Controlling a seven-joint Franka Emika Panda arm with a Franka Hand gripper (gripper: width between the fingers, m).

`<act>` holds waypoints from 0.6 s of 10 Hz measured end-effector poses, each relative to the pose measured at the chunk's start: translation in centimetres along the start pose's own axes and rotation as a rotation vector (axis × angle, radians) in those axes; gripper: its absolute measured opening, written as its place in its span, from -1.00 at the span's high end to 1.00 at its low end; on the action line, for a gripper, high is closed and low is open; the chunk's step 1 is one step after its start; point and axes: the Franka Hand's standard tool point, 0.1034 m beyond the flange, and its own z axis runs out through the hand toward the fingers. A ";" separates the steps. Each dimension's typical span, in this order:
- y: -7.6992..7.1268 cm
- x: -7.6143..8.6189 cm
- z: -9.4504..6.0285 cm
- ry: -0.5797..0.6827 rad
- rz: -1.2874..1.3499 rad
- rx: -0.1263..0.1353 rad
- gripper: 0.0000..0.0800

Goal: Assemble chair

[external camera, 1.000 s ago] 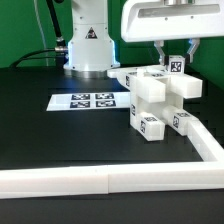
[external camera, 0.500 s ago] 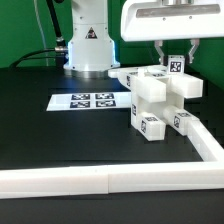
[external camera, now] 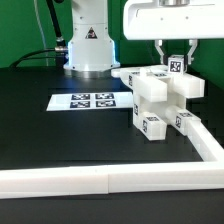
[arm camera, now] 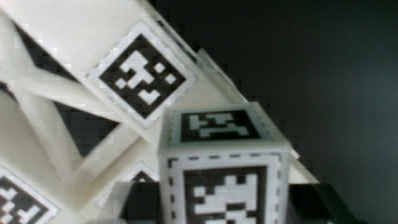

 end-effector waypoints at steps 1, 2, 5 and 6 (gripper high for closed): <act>-0.1 -0.1 0.0 -0.004 0.087 0.004 0.28; -0.1 -0.1 0.0 -0.008 0.159 0.008 0.28; -0.3 -0.4 0.0 -0.024 0.381 0.018 0.28; -0.4 -0.5 0.1 -0.029 0.444 0.020 0.28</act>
Offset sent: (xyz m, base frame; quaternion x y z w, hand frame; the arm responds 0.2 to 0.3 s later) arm 0.0000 0.0000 0.0000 0.0000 0.0000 0.1938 0.9810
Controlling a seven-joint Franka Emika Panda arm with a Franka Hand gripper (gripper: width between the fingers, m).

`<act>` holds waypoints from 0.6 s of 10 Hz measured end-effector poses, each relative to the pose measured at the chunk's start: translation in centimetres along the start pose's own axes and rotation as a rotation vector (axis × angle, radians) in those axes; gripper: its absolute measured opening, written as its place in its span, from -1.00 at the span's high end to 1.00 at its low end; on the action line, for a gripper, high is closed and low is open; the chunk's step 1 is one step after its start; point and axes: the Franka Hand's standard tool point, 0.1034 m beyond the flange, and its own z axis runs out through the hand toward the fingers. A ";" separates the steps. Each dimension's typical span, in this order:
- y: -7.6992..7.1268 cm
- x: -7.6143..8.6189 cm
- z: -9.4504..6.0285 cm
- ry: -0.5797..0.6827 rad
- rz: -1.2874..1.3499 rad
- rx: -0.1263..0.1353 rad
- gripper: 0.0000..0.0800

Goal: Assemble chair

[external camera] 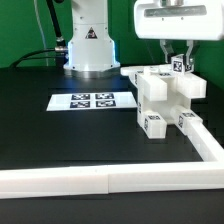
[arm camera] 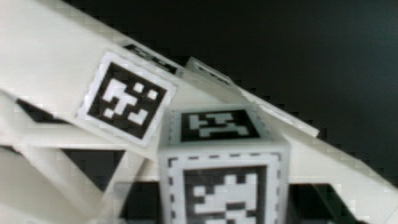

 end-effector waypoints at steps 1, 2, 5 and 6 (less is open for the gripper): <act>0.0 -0.1 0.0 -0.002 0.072 0.001 0.28; 0.0 -0.2 0.0 -0.005 0.116 0.002 0.28; -0.1 -0.3 0.0 -0.009 0.127 0.003 -0.19; 0.0 -0.3 0.0 -0.008 0.108 0.000 -0.19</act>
Offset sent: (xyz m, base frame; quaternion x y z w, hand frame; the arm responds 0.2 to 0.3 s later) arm 0.0000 0.0000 0.0000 0.0000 0.0000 0.0000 1.0000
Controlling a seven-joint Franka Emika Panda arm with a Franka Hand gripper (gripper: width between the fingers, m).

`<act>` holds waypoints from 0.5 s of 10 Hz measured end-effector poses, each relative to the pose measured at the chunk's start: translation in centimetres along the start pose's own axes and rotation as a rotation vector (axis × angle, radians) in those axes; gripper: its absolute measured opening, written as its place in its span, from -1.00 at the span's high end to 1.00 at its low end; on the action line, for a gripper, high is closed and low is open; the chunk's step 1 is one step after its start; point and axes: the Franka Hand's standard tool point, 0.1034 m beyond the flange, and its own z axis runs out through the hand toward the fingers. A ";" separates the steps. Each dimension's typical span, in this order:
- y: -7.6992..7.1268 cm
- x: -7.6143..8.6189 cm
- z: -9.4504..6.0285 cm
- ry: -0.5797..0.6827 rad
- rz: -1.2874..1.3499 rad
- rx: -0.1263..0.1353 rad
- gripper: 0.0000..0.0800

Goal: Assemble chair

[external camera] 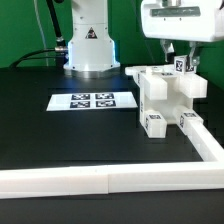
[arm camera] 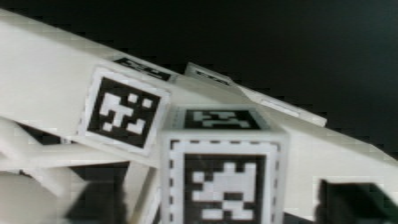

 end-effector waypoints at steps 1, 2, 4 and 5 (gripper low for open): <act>0.1 -0.1 0.0 -0.002 -0.029 -0.008 -0.54; 0.1 -0.4 0.0 -0.005 -0.047 -0.022 -0.60; -0.2 -0.6 -0.2 0.012 -0.248 -0.041 -0.62; -0.3 -0.8 -0.3 0.020 -0.351 -0.048 -0.62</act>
Offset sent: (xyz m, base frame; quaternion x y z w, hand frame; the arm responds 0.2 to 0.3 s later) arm 0.0037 0.0045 0.0039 -0.0369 0.0312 -0.2530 0.9662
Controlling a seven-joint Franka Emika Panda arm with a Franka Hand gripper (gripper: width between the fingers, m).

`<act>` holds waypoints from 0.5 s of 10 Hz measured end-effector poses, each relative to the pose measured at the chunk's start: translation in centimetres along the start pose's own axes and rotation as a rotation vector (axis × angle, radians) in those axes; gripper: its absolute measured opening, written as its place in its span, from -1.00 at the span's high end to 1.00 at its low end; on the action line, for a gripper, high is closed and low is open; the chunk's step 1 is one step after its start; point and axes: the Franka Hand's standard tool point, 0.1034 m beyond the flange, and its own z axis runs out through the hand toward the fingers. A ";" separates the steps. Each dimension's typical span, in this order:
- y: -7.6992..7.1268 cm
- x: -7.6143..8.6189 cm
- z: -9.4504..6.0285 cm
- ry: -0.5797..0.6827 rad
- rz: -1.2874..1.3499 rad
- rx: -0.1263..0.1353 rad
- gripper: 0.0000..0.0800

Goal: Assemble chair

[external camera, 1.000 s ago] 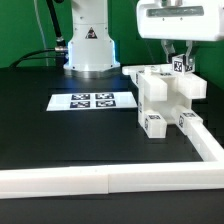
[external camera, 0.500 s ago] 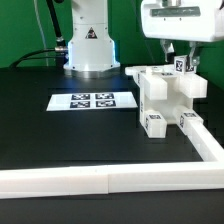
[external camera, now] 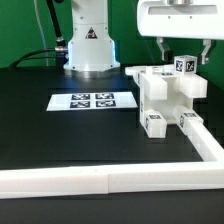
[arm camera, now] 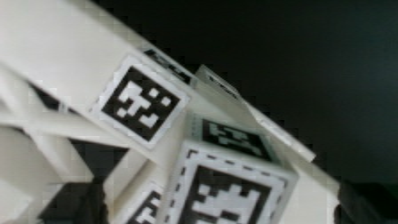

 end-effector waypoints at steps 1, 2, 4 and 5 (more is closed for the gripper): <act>-0.2 0.0 -0.1 0.007 -0.104 -0.001 -0.62; -0.2 0.1 -0.1 0.007 -0.182 0.000 -0.62; -0.2 0.1 -0.1 0.007 -0.333 -0.001 -0.62; -0.2 0.1 -0.1 0.007 -0.392 -0.002 -0.62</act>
Offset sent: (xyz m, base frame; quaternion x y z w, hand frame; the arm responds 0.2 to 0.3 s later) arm 0.0000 0.0000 0.0000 0.0000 0.0000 -0.1938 0.9810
